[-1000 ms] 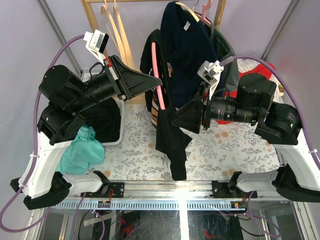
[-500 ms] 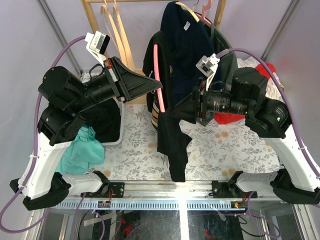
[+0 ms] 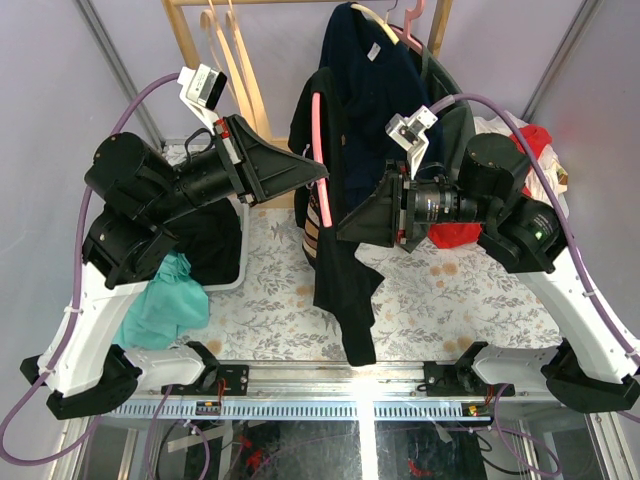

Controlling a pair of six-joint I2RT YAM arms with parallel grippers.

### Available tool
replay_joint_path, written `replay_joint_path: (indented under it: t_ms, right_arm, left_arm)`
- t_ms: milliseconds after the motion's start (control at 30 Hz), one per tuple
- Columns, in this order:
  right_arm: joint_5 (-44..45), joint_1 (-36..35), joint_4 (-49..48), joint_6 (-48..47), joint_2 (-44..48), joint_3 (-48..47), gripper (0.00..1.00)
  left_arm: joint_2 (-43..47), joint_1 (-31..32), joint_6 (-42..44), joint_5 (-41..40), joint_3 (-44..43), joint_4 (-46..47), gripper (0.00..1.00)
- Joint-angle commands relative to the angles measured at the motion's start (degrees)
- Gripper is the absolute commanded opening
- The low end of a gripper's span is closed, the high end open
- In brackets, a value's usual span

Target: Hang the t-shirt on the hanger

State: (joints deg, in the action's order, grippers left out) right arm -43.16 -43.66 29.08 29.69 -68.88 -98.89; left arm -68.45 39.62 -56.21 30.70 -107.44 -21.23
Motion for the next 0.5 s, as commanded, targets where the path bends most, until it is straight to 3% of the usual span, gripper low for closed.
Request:
replay_joint_path:
  t_ms: [0,167,467]
  right_arm:
    - [-4.01,0.51,-4.69,2.68,1.37,-0.33,0.26]
    - [-3.86,0.61,-3.61,2.68,1.71,-1.97,0.09]
    - [-3.62,0.60,-1.43,2.37,2.42,-3.49,0.00]
  left_arm:
    - [1.45,-0.50,-0.40,2.47,-0.09,8.23,0.00]
    - [1.21,-0.55,1.13,0.49,-0.60,6.36,0.00]
    - [0.38,-0.55,2.31,-1.45,1.24,7.01,0.00]
